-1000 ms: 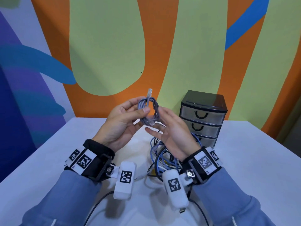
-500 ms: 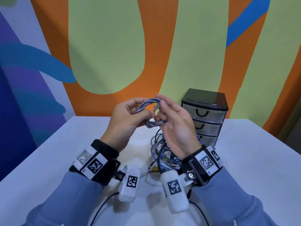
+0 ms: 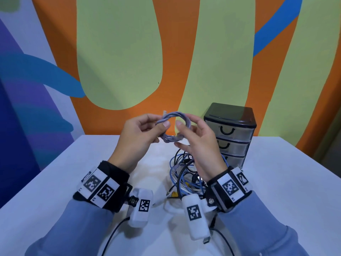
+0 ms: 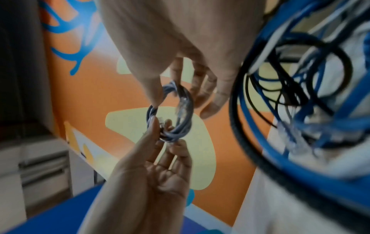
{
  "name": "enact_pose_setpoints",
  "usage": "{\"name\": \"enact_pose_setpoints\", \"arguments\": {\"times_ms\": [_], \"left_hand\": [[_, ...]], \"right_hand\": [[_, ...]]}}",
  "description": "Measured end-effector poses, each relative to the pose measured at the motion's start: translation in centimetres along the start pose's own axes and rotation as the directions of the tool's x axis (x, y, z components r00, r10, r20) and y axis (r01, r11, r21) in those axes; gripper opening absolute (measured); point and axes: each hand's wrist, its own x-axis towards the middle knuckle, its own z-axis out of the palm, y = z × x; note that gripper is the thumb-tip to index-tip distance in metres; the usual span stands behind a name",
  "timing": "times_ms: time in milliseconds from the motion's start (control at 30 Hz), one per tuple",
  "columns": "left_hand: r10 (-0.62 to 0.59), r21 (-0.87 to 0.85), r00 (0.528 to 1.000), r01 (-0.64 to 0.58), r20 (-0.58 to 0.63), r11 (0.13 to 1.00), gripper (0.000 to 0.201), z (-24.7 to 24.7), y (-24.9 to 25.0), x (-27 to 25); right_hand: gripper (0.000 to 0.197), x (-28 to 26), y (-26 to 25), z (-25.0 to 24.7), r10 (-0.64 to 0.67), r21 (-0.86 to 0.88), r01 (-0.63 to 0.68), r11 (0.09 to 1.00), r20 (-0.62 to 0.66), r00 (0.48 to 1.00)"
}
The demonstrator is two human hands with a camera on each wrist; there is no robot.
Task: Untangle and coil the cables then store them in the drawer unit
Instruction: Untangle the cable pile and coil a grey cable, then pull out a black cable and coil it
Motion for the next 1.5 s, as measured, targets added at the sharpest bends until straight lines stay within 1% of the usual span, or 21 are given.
{"name": "enact_pose_setpoints", "arguments": {"times_ms": [67,167,267,367,433,533,600,667,700,767,900,967,1033,1100,1200,1300,1367,1400,1433,1467,1500], "left_hand": [[0.028,-0.001,0.998,-0.028,-0.051,1.000,0.023,-0.1,-0.1,0.1],[0.093,0.087,0.994,-0.087,-0.063,0.992,0.026,-0.4,-0.1,0.0],[0.220,0.237,0.974,-0.202,-0.051,0.950,0.018,-0.2,0.4,-0.2],[0.288,0.324,0.953,-0.243,-0.098,0.914,0.011,-0.4,0.4,0.0],[0.300,0.334,0.943,-0.239,-0.144,0.912,0.009,-1.0,0.4,0.4],[0.274,0.366,0.929,-0.173,-0.247,0.914,0.009,-2.9,0.5,1.3],[0.231,0.419,0.925,-0.089,-0.301,0.904,0.009,-4.9,0.5,2.4],[0.173,0.509,0.931,0.016,-0.322,0.861,0.012,-7.8,0.0,3.8],[0.142,0.559,0.932,0.075,-0.334,0.826,0.013,-9.4,-0.5,4.7],[0.070,0.645,0.926,0.203,-0.372,0.736,0.017,-12.2,-1.6,6.2],[-0.129,0.781,0.889,0.449,-0.439,0.434,0.023,-16.4,-4.8,8.2],[-0.210,0.779,0.852,0.523,-0.479,0.347,0.019,-17.6,-6.4,8.9],[-0.277,0.750,0.810,0.584,-0.516,0.309,0.020,-18.2,-8.0,9.2],[-0.353,0.673,0.783,0.621,-0.512,0.401,0.019,-18.6,-9.5,9.6],[-0.407,0.595,0.778,0.628,-0.478,0.502,0.014,-18.9,-10.3,9.7],[-0.412,0.609,0.782,0.623,-0.468,0.491,0.011,-18.5,-9.0,9.5],[-0.331,0.707,0.802,0.595,-0.497,0.382,0.011,-17.7,-6.9,9.1],[-0.279,0.759,0.829,0.557,-0.484,0.338,0.011,-17.1,-5.9,8.7],[-0.235,0.794,0.864,0.502,-0.445,0.343,0.017,-16.1,-4.8,8.3],[-0.222,0.801,0.894,0.447,-0.389,0.397,0.029,-14.9,-4.0,7.8],[-0.220,0.780,0.921,0.389,-0.321,0.491,0.037,-13.2,-2.8,7.0]], "right_hand": [[0.033,-0.1,0.2,0.1,-0.017,-0.113,0.017,0.993,0.003,1.000],[0.029,-0.2,0.3,0.3,-0.043,-0.111,0.043,0.993,0.006,0.999],[0.029,-0.2,0.2,0.3,-0.044,-0.108,0.049,0.993,0.042,0.998],[0.030,-0.4,-0.6,0.2,-0.043,-0.118,0.055,0.991,0.100,0.994],[0.029,-0.2,-1.3,-0.3,-0.087,-0.278,0.113,0.954,0.106,0.991],[0.032,0.7,-1.8,-2.4,-0.145,-0.595,0.166,0.786,0.084,0.986],[0.044,1.3,-1.5,-4.1,0.003,-0.736,0.093,0.671,0.128,0.992],[0.058,1.3,-1.0,-5.3,0.249,-0.831,0.034,0.555,0.205,0.947],[0.064,1.3,-0.7,-5.7,0.318,-0.859,0.048,0.509,0.240,0.917],[0.064,1.5,0.2,-6.1,0.347,-0.877,0.098,0.471,0.287,0.893],[0.054,1.6,2.0,-5.7,0.270,-0.879,0.115,0.463,0.264,0.926],[0.061,1.3,2.5,-5.5,0.260,-0.868,0.143,0.475,0.293,0.920],[0.066,1.0,2.1,-5.4,0.296,-0.831,0.163,0.532,0.363,0.884],[0.055,0.9,1.1,-5.4,0.352,-0.781,0.156,0.605,0.438,0.827],[0.006,0.9,-0.3,-6.0,0.375,-0.747,0.133,0.652,0.469,0.800],[0.014,1.1,-0.2,-6.6,0.362,-0.727,0.134,0.673,0.482,0.798],[0.018,1.1,-0.3,-6.6,0.317,-0.693,0.146,0.706,0.493,0.810],[0.021,1.2,-0.2,-6.5,0.288,-0.682,0.154,0.715,0.489,0.823],[0.023,1.3,0.0,-6.4,0.253,-0.676,0.171,0.717,0.481,0.840],[0.024,1.3,0.1,-6.2,0.216,-0.677,0.181,0.713,0.458,0.862],[0.023,1.4,0.2,-6.1,0.177,-0.677,0.184,0.712,0.427,0.887]]}}
